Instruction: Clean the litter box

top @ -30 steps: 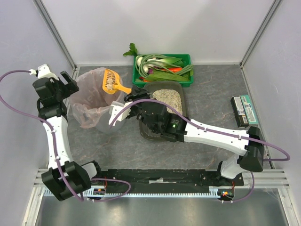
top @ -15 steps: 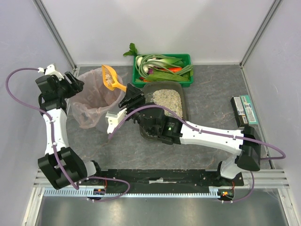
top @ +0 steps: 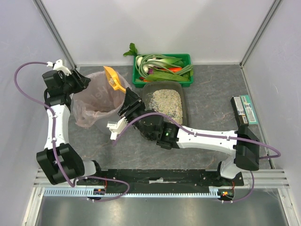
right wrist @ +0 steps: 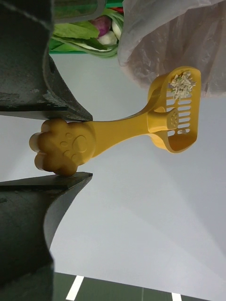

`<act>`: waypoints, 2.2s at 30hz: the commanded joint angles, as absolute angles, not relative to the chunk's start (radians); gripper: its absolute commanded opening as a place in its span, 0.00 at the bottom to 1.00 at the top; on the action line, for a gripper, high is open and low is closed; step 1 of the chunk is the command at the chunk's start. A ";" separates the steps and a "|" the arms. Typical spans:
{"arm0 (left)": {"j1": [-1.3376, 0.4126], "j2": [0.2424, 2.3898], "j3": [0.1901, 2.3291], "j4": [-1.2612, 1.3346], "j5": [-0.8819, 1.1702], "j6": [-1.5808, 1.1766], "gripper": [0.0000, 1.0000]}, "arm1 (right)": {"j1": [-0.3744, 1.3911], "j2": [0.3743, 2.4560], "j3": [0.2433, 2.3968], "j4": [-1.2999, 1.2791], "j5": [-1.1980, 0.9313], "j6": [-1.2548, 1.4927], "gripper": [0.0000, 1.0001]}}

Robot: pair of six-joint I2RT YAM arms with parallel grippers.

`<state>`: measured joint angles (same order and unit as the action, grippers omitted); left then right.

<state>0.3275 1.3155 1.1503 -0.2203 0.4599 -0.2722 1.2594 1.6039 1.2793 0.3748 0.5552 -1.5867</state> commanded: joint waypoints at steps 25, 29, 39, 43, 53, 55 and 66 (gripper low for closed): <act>0.150 1.195 1.008 -0.112 0.258 -0.410 0.02 | 1.305 1.471 1.112 0.808 0.656 -1.536 0.00; 0.149 1.215 1.005 -0.107 0.267 -0.429 0.02 | 1.316 1.453 1.173 0.959 0.912 -1.384 0.00; 0.150 1.206 1.028 -0.136 0.278 -0.407 0.37 | 1.292 1.163 1.114 0.221 1.157 -0.521 0.00; 0.150 1.187 1.061 -0.189 0.190 -0.356 0.83 | 1.221 1.108 1.179 -0.111 1.222 -0.178 0.00; 0.141 1.109 1.057 -0.198 0.034 -0.249 0.95 | 0.957 1.218 1.334 -0.684 0.767 0.224 0.00; 0.138 1.097 1.058 -0.199 0.017 -0.229 0.95 | 0.943 1.247 1.348 -0.707 0.706 0.248 0.00; 0.100 1.011 1.055 -0.193 -0.024 -0.150 0.95 | 0.916 1.399 1.546 -1.001 0.508 0.446 0.00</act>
<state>0.1150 1.0534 1.0336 -0.2081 0.0311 -0.2306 0.9195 1.3388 1.4025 -0.8413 0.5816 0.3157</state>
